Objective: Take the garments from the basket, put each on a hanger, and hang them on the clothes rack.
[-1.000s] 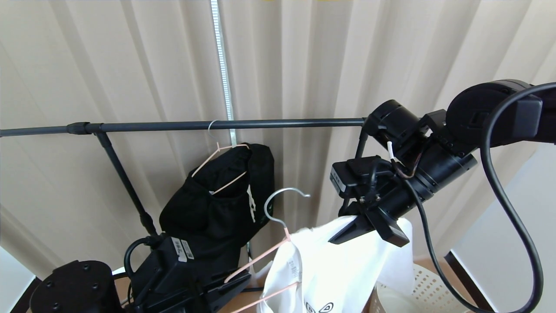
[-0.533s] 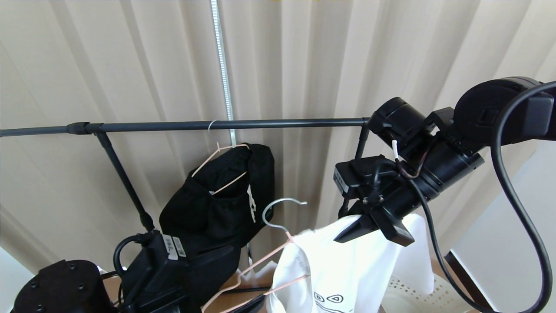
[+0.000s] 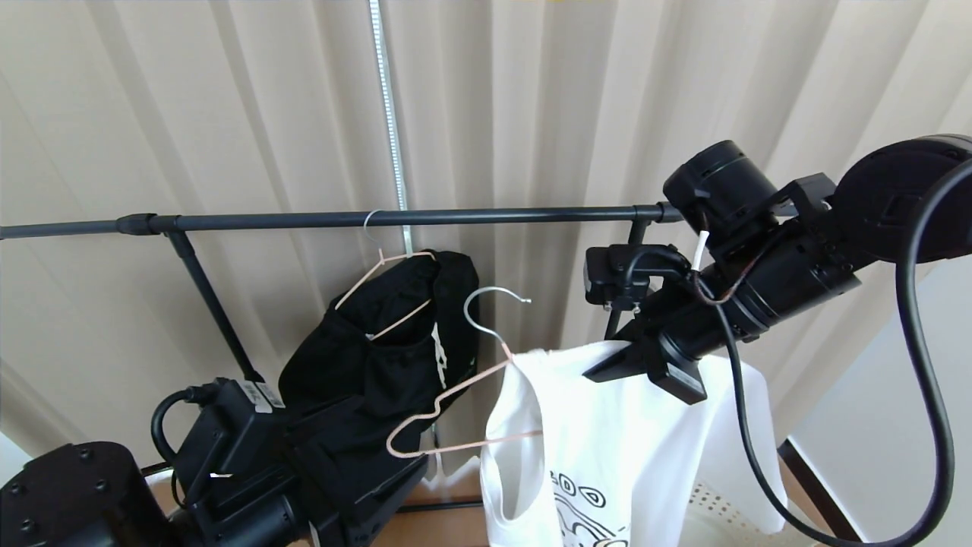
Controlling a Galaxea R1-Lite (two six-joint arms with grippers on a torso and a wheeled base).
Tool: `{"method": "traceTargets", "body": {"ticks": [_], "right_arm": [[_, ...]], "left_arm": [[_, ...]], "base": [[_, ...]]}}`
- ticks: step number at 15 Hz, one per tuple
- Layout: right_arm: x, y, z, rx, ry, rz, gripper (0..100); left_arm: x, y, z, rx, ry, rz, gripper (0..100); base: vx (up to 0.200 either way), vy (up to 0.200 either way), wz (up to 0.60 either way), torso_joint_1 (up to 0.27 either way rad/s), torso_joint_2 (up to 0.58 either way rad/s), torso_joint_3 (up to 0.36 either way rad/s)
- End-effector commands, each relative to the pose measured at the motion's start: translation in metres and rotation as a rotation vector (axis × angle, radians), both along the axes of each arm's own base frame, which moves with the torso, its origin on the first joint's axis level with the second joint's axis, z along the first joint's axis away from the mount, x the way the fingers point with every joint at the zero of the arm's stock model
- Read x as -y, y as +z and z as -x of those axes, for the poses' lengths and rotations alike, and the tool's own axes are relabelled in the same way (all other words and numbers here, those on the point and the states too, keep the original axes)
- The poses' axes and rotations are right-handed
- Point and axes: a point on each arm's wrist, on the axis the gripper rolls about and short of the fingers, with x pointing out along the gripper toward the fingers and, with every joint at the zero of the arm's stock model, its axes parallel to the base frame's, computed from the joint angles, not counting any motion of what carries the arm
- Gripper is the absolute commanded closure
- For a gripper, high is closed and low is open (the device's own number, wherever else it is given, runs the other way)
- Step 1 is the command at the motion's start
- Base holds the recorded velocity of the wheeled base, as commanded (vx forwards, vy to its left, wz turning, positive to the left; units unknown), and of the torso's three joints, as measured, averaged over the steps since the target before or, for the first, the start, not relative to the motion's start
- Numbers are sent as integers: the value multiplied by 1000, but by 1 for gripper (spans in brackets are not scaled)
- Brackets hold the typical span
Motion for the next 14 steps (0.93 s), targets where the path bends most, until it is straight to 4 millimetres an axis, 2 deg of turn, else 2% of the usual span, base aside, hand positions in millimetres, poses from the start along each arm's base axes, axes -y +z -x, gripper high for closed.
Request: {"method": "traceTargets", "body": {"ticks": [1, 6, 9, 14], "right_arm": [[7, 1, 12, 28, -57, -42, 100], [24, -19, 38, 149, -73, -111, 100], [28, -33, 47, 222, -82, -142, 100], [21, -37, 49, 279, -109, -132, 100]], "left_arm": [[0, -1, -2, -11, 40, -12, 0], [10, -45, -13, -294, 152, -58, 0], [30, -61, -13, -332, 120, -106, 0], [53, -81, -23, -349, 109, -146, 0]], "base": [[0, 0, 0, 0, 0, 0], [0, 0, 0, 0, 0, 0], [0, 0, 0, 0, 0, 0], [0, 0, 0, 0, 0, 0]]}}
